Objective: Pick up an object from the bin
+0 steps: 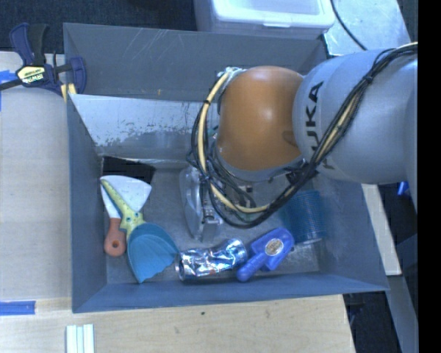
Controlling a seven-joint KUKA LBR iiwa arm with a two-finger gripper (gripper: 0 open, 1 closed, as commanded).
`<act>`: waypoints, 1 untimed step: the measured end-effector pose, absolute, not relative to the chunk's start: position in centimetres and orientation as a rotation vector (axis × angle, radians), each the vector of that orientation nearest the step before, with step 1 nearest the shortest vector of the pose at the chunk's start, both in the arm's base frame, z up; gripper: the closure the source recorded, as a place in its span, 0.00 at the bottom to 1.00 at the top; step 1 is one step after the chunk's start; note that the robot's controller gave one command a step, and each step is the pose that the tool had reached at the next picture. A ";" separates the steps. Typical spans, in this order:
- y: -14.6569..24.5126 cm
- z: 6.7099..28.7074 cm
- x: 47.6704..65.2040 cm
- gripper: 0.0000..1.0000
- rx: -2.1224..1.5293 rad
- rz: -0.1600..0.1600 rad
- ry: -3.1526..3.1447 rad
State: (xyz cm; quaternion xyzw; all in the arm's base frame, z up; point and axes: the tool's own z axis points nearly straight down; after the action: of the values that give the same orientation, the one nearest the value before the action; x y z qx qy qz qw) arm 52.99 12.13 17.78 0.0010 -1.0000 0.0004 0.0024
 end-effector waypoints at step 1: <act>12.1 18.2 53.2 0.00 0.000 -0.001 -3.144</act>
Offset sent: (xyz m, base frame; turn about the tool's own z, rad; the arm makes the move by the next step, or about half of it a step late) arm -0.0450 -0.0415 -0.1078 -0.3349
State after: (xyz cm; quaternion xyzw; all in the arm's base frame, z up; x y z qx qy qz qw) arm 53.17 12.10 18.17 0.0000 -1.0000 -0.0004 -0.0012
